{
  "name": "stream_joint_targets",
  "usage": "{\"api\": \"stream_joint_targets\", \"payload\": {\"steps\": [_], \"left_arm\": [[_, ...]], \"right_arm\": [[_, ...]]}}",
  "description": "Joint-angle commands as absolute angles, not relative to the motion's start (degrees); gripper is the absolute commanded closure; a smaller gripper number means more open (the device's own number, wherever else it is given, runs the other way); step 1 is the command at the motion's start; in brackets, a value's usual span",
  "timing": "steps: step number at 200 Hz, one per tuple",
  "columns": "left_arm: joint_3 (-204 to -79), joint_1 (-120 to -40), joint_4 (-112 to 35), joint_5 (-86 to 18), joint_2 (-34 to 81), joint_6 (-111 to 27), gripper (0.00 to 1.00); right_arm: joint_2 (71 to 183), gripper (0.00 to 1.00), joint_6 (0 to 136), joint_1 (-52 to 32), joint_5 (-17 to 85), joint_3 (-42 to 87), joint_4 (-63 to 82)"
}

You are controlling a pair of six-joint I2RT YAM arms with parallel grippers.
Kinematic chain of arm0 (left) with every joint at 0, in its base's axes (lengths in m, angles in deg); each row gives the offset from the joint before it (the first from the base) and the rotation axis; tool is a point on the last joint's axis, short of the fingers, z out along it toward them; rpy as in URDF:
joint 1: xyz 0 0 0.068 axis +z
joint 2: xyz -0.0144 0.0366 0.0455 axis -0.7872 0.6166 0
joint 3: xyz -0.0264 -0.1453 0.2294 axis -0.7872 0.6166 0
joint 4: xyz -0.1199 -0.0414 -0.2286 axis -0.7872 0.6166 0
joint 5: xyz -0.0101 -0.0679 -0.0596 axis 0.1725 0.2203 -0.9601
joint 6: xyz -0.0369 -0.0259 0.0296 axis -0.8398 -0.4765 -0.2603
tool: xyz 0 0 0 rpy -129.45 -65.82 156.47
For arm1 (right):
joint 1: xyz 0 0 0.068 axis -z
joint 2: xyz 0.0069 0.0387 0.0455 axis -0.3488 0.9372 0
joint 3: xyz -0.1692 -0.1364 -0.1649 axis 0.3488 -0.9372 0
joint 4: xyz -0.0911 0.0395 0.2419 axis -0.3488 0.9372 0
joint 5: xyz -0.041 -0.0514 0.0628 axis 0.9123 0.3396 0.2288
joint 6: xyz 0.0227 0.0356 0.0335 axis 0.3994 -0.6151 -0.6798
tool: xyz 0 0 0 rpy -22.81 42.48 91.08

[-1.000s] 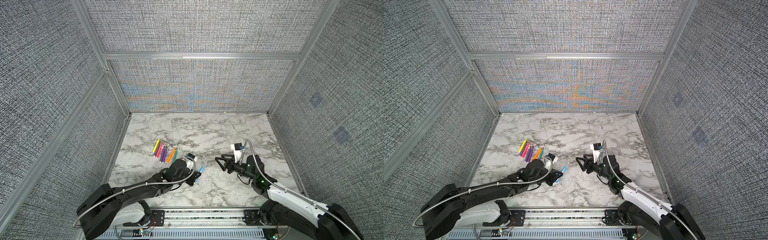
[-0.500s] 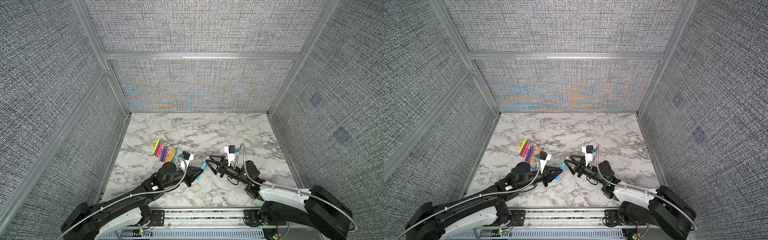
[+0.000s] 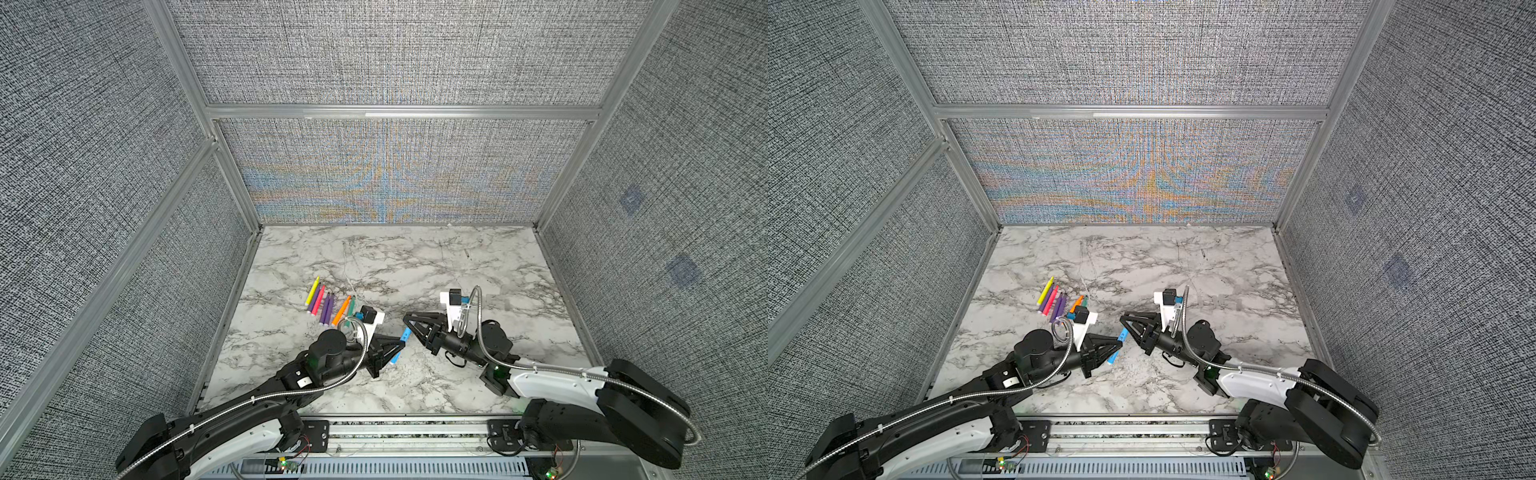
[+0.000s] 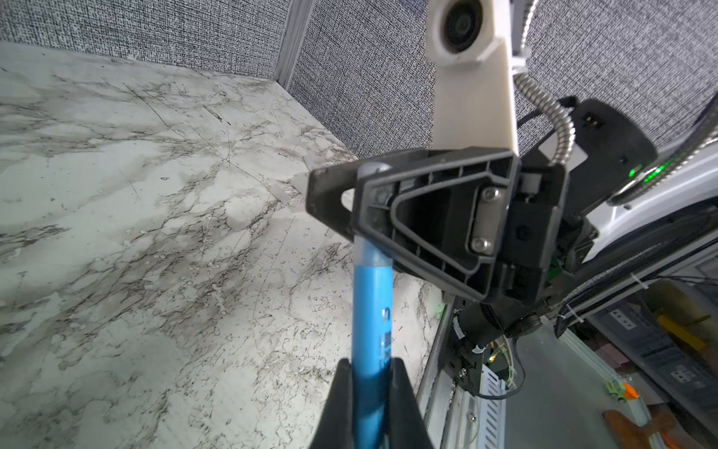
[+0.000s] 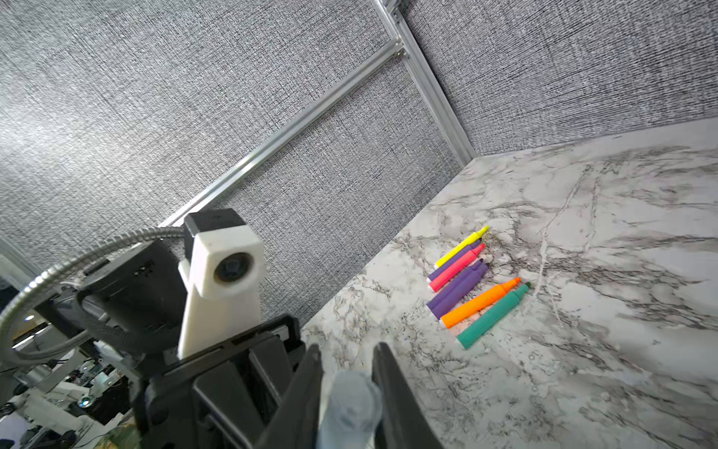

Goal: Remove pen caps from pens
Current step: Open the pen cap on the pen.

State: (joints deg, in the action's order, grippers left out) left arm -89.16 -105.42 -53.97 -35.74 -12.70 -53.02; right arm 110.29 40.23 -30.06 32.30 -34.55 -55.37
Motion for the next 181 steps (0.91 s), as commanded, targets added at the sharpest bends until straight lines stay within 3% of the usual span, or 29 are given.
{"api": "stream_joint_targets", "payload": {"steps": [1, 17, 70, 113, 138, 167, 181], "left_arm": [[-89.23, -105.58, -56.63, -35.53, -12.42, -53.45, 1.0], [-89.58, -105.63, -56.1, -35.31, -11.84, -52.94, 0.99], [-89.84, -105.59, -55.07, -32.68, -14.8, -50.14, 0.67], [-90.42, -105.76, -57.1, -34.45, -13.49, -49.54, 0.61], [-91.58, -105.96, -57.0, -35.34, -11.8, -49.26, 0.67], [-91.52, -106.37, -57.51, -34.94, -10.99, -49.23, 0.97], [-91.46, -106.49, -57.07, -34.74, -10.64, -49.4, 1.0]], "right_arm": [[109.89, 0.9, 42.16, -30.26, 34.1, -34.32, -56.82], [109.64, 1.0, 42.24, -30.38, 33.88, -33.55, -55.82], [104.58, 1.0, 46.94, -33.41, 34.75, -30.25, -46.75], [102.47, 1.0, 51.02, -36.5, 36.08, -26.98, -39.29], [103.04, 1.0, 51.82, -37.0, 35.69, -25.71, -37.63], [102.03, 1.0, 53.68, -37.1, 36.27, -23.72, -33.99], [100.75, 1.0, 55.13, -37.17, 36.78, -21.97, -31.26]]}}
